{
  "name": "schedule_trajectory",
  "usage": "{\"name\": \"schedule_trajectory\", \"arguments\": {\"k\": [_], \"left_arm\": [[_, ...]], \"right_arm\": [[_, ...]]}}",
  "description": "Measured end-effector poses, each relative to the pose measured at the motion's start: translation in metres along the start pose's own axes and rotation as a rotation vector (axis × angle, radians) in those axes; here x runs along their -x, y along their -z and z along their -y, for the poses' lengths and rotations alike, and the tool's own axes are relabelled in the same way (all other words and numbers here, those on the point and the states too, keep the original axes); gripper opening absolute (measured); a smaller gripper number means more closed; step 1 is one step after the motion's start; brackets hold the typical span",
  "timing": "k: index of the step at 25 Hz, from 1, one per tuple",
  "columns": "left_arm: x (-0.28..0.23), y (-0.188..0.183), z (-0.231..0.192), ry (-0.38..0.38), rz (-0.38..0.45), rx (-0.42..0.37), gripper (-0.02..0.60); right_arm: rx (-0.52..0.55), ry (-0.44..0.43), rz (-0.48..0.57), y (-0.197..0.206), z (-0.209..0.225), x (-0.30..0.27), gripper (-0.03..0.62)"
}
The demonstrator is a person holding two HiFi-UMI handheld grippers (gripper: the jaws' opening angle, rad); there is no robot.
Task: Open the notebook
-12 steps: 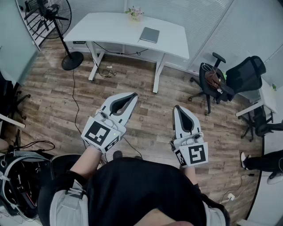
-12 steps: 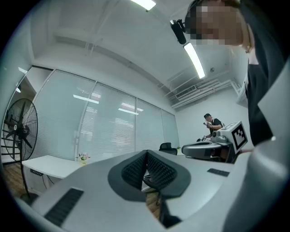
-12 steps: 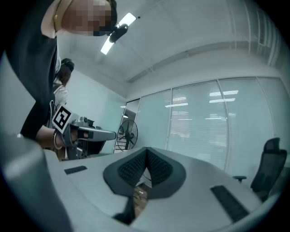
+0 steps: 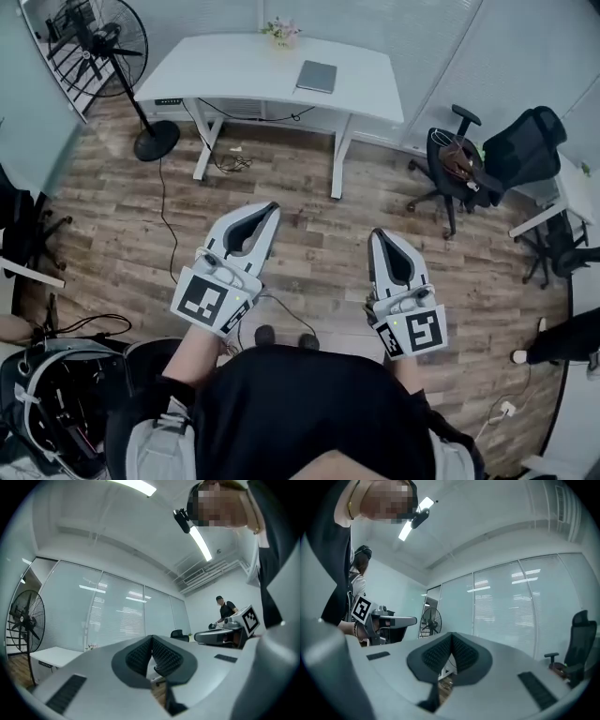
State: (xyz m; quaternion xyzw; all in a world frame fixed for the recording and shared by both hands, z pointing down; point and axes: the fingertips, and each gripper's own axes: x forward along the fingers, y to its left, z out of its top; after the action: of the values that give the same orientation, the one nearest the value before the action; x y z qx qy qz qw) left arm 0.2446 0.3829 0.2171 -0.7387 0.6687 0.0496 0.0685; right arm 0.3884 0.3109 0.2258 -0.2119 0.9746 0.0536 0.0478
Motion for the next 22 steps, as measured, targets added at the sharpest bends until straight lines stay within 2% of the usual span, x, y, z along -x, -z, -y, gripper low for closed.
{"name": "schedule_trajectory", "arguments": {"k": [6, 9, 17, 22], "left_arm": [[0.013, 0.007, 0.002, 0.035, -0.014, 0.016, 0.012], [0.019, 0.009, -0.002, 0.03, -0.011, 0.014, 0.012], [0.038, 0.018, -0.029, 0.05, -0.025, 0.013, 0.012], [0.047, 0.024, -0.043, 0.065, -0.03, 0.009, 0.012]], "right_arm": [[0.0, 0.008, 0.009, -0.007, -0.008, -0.008, 0.003], [0.006, 0.007, 0.012, -0.007, -0.012, -0.015, 0.003], [-0.031, 0.035, -0.009, 0.009, -0.04, -0.035, 0.005], [-0.092, 0.053, -0.018, 0.018, -0.052, -0.041, 0.005]]}}
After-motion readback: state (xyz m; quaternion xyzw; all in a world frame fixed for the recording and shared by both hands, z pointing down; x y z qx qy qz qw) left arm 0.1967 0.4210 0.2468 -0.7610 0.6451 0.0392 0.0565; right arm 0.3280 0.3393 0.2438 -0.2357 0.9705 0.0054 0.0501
